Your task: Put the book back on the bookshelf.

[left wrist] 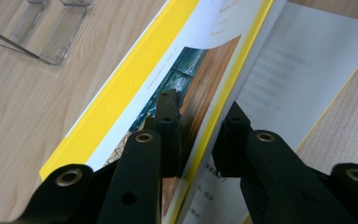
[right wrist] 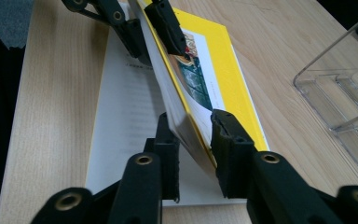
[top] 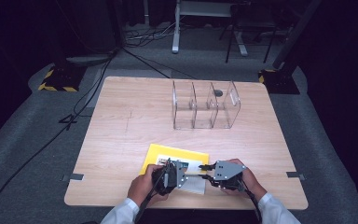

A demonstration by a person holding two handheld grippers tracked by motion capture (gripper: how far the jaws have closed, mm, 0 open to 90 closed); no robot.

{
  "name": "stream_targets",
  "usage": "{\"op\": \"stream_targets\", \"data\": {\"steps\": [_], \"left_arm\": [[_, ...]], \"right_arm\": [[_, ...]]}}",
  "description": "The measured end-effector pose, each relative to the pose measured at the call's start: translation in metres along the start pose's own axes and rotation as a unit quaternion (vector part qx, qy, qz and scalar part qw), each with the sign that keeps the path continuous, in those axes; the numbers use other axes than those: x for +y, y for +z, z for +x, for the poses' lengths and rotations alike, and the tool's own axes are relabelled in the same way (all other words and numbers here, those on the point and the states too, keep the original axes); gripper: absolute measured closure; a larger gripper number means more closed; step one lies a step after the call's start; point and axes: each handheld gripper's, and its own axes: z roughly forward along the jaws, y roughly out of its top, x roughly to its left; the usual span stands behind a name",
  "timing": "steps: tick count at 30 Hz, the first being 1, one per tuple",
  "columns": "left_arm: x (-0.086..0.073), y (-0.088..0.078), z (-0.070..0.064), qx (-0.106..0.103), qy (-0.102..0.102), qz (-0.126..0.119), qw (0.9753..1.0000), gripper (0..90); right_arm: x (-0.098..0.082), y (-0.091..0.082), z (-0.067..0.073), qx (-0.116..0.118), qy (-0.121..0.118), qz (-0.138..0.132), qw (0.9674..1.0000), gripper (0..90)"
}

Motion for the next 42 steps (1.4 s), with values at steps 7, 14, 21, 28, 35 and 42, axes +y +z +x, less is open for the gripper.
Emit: {"op": "stream_targets", "data": {"steps": [7,14,21,28,35,42], "left_arm": [[-0.004,-0.002,0.009,-0.030,-0.007,-0.010,0.9995,75.6],[-0.005,-0.002,0.017,-0.073,-0.034,-0.021,0.9965,58.2],[0.011,0.007,-0.001,-0.048,-0.014,-0.002,0.9987,39.9],[0.013,0.009,0.002,-0.017,-0.018,0.006,0.9997,62.1],[0.016,0.006,-0.005,0.010,0.023,0.005,0.9997,75.1],[0.015,-0.004,0.002,0.016,0.023,-0.021,0.9994,78.3]], "right_arm": [[-0.018,0.002,-0.019,0.002,0.021,0.011,0.9997,69.7],[-0.013,0.004,-0.012,0.008,-0.052,0.026,0.9983,78.0],[-0.006,0.003,-0.006,0.000,-0.067,0.028,0.9973,79.7],[-0.001,0.002,-0.002,0.003,-0.065,0.024,0.9976,80.1],[-0.001,0.001,-0.003,-0.009,-0.044,0.013,0.9989,75.4],[-0.016,-0.020,-0.027,-0.045,0.050,-0.016,0.9976,48.5]]}}
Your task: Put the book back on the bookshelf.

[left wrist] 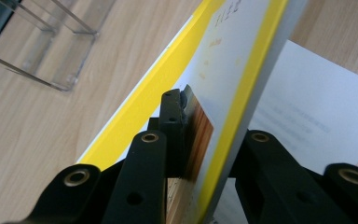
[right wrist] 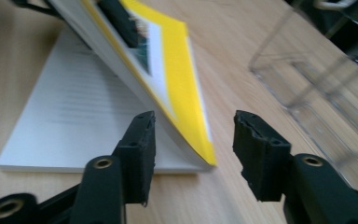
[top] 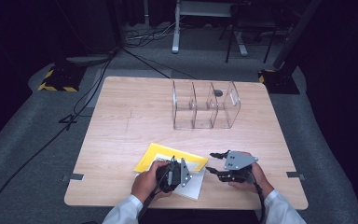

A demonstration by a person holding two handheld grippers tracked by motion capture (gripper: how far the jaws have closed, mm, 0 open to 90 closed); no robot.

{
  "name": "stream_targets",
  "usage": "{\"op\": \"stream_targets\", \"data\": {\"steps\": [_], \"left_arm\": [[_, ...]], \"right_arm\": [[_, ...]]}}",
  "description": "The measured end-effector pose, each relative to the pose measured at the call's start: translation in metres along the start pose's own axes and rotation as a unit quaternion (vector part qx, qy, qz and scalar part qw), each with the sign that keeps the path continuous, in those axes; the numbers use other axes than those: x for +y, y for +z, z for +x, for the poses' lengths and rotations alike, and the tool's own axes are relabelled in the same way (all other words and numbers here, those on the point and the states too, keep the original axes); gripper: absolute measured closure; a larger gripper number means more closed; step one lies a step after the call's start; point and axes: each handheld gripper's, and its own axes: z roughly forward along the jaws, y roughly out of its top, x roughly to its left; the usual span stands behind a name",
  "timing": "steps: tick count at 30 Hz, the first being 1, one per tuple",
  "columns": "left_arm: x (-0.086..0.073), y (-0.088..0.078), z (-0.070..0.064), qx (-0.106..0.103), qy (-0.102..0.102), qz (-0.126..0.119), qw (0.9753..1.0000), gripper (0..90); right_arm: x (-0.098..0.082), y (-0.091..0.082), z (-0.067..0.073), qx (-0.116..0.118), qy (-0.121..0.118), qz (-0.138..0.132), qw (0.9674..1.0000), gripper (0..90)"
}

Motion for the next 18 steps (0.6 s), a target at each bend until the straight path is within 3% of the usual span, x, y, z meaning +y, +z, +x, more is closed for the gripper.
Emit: {"op": "stream_targets", "data": {"steps": [1,2,5,9,11,18], "left_arm": [[0.000,0.000,0.000,0.000,0.000,0.000,1.0000,78.8],[0.000,-0.003,0.003,0.004,-0.004,-0.007,1.0000,78.9],[-0.001,-0.009,0.008,0.005,-0.010,-0.017,0.9998,79.6],[-0.001,-0.015,0.014,0.015,-0.019,-0.031,0.9992,81.5],[-0.001,-0.018,0.017,0.019,-0.026,-0.041,0.9987,82.6],[0.000,-0.029,0.029,0.018,-0.053,-0.073,0.9958,83.9]], "right_arm": [[0.000,0.000,0.000,0.000,0.000,0.000,1.0000,48.5],[-0.010,-0.008,-0.013,-0.013,0.036,-0.003,0.9993,47.2],[-0.021,-0.013,-0.022,-0.023,0.064,0.004,0.9977,47.0],[-0.039,-0.007,-0.032,-0.030,0.096,0.037,0.9942,46.2],[-0.045,-0.001,-0.034,-0.021,0.110,0.047,0.9927,46.0],[-0.043,0.013,-0.025,0.001,0.102,0.055,0.9932,43.7]]}}
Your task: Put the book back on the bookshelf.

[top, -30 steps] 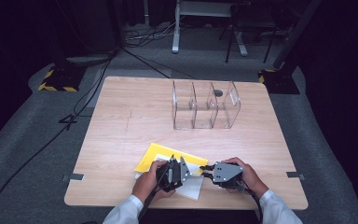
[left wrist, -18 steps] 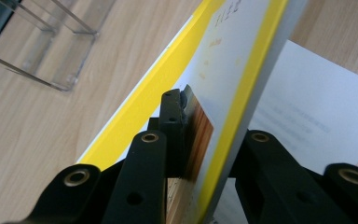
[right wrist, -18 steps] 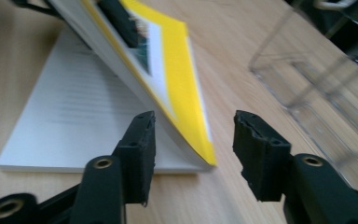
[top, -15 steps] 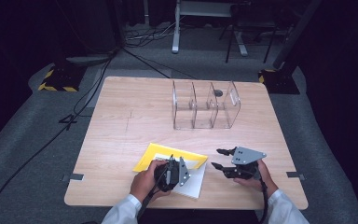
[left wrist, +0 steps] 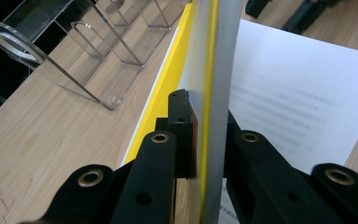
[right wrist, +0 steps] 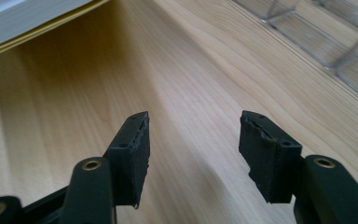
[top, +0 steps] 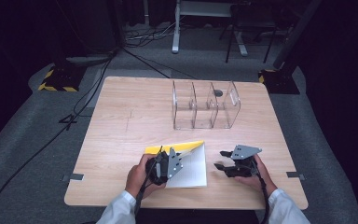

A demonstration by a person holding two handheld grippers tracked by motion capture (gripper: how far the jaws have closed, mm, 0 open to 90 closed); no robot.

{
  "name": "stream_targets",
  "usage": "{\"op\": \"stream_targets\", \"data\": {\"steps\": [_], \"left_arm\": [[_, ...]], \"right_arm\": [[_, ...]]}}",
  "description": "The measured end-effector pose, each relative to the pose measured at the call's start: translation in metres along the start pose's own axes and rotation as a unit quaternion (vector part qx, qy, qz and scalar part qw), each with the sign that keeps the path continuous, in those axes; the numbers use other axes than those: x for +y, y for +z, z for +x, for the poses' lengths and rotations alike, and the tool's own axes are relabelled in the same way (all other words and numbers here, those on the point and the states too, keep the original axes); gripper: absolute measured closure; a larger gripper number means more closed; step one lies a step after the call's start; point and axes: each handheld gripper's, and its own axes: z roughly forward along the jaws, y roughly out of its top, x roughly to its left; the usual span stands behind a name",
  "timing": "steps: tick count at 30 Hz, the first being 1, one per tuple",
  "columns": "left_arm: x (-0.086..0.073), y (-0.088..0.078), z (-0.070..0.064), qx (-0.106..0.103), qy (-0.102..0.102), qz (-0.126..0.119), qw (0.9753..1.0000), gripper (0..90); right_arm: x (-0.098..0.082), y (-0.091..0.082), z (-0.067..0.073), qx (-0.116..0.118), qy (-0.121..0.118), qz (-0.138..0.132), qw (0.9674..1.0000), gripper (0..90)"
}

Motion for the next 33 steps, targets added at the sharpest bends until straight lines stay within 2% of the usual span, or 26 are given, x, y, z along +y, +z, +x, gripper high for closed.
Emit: {"op": "stream_targets", "data": {"steps": [4,7,11,15,18,20,21,23,27,30,31,33], "left_arm": [[0.000,0.000,0.001,-0.002,-0.003,-0.004,1.0000,84.0],[0.003,0.000,0.002,-0.008,-0.010,-0.009,0.9999,84.0],[0.010,0.001,0.000,-0.015,-0.004,-0.016,0.9997,84.0],[0.019,0.001,-0.002,-0.029,-0.004,-0.030,0.9991,84.1],[0.026,0.001,-0.001,-0.044,-0.005,-0.040,0.9982,84.0],[0.030,0.001,-0.003,-0.050,0.002,-0.045,0.9978,84.0],[0.032,0.001,-0.003,-0.055,0.005,-0.048,0.9973,84.0],[0.032,0.002,-0.004,-0.070,-0.002,-0.055,0.9960,84.0],[0.030,0.002,-0.006,-0.081,-0.005,-0.054,0.9952,83.6],[0.024,0.000,-0.010,-0.100,-0.008,-0.049,0.9937,82.8],[0.024,0.000,-0.010,-0.100,-0.008,-0.049,0.9937,82.0],[0.019,0.000,-0.014,-0.112,-0.019,-0.047,0.9925,80.0]], "right_arm": [[0.006,0.002,0.010,0.006,-0.012,-0.013,0.9998,43.5],[0.012,0.001,0.014,0.015,-0.009,-0.031,0.9994,43.5],[0.020,-0.003,0.017,0.014,0.000,-0.057,0.9983,43.5],[0.024,-0.010,0.013,-0.002,0.015,-0.081,0.9966,41.6],[0.022,-0.018,0.005,-0.002,0.034,-0.098,0.9946,38.9],[0.021,-0.024,0.000,-0.001,0.042,-0.107,0.9934,37.0],[0.021,-0.026,-0.002,0.001,0.042,-0.110,0.9930,36.2],[0.020,-0.030,-0.004,0.002,0.039,-0.117,0.9923,35.7],[0.022,-0.032,-0.003,0.001,0.036,-0.118,0.9923,35.9],[0.025,-0.031,0.002,0.000,0.027,-0.123,0.9920,36.2],[0.026,-0.031,0.004,0.000,0.022,-0.122,0.9923,36.2],[0.028,-0.030,0.006,-0.002,0.018,-0.123,0.9922,36.3]]}}
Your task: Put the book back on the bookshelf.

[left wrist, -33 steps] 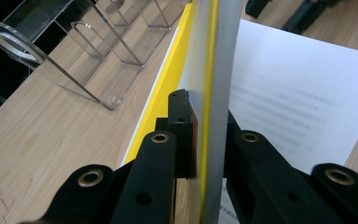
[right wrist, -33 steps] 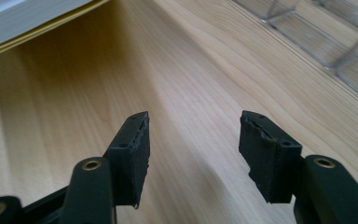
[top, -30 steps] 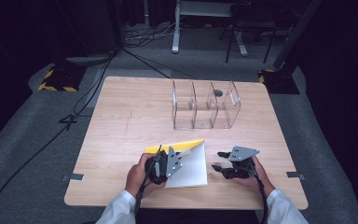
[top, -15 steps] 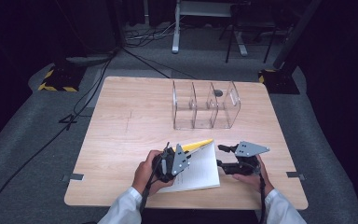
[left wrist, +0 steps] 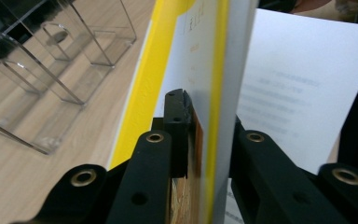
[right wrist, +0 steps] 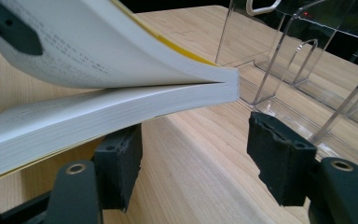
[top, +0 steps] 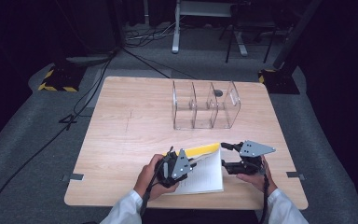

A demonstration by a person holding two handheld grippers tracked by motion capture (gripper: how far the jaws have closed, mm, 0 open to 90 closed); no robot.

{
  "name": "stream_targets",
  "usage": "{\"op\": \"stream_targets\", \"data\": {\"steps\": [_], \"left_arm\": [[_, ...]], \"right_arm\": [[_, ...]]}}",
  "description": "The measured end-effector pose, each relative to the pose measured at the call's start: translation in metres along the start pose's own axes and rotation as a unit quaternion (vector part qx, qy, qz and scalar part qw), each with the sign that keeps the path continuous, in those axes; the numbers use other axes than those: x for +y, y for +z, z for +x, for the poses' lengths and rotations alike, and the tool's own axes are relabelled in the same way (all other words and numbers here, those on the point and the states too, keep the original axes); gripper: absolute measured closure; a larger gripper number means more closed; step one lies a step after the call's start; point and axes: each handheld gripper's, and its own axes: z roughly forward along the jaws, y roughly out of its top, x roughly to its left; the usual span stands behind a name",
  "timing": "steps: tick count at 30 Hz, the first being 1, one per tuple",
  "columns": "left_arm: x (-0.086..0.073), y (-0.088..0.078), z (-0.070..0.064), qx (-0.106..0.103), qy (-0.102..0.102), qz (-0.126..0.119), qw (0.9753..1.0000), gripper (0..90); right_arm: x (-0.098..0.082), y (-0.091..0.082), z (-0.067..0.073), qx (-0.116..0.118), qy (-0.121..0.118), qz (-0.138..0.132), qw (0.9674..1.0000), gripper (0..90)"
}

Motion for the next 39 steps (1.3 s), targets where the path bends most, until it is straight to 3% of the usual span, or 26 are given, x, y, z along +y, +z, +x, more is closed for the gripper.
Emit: {"op": "stream_targets", "data": {"steps": [3,9,15,17,20,24,28,31,35,39], "left_arm": [[-0.007,-0.002,-0.005,0.004,-0.006,-0.005,1.0000,77.7],[-0.022,-0.013,-0.002,0.002,-0.045,-0.029,0.9986,73.3],[-0.036,-0.026,0.002,0.005,-0.071,-0.047,0.9963,69.2],[-0.039,-0.031,0.003,0.015,-0.062,-0.054,0.9965,74.4],[-0.041,-0.034,0.006,0.020,-0.065,-0.070,0.9953,81.3],[-0.041,-0.031,0.011,0.007,-0.070,-0.088,0.9936,82.1],[-0.031,-0.022,0.012,-0.014,-0.072,-0.108,0.9914,81.5],[-0.019,-0.015,0.014,-0.032,-0.069,-0.124,0.9894,81.1],[-0.007,-0.010,0.013,-0.034,-0.055,-0.137,0.9886,80.9],[-0.014,-0.013,0.013,-0.034,-0.063,-0.143,0.9872,79.8]], "right_arm": [[0.005,0.001,0.004,-0.002,-0.002,-0.011,0.9999,37.5],[0.016,0.005,0.011,0.001,-0.009,-0.028,0.9996,37.8],[0.035,0.012,0.020,0.004,-0.028,-0.026,0.9993,37.7],[0.043,0.014,0.023,0.008,-0.029,-0.028,0.9991,37.9],[0.053,0.017,0.026,0.003,-0.035,-0.028,0.9990,38.0],[0.057,0.018,0.025,-0.005,-0.034,-0.024,0.9991,38.0],[0.056,0.012,0.018,-0.019,-0.017,-0.034,0.9991,39.4],[0.061,0.003,0.013,-0.028,-0.002,-0.047,0.9985,43.3],[0.071,-0.007,0.006,-0.033,0.005,-0.060,0.9976,45.2],[0.077,-0.006,0.012,-0.045,-0.015,-0.057,0.9972,48.2]]}}
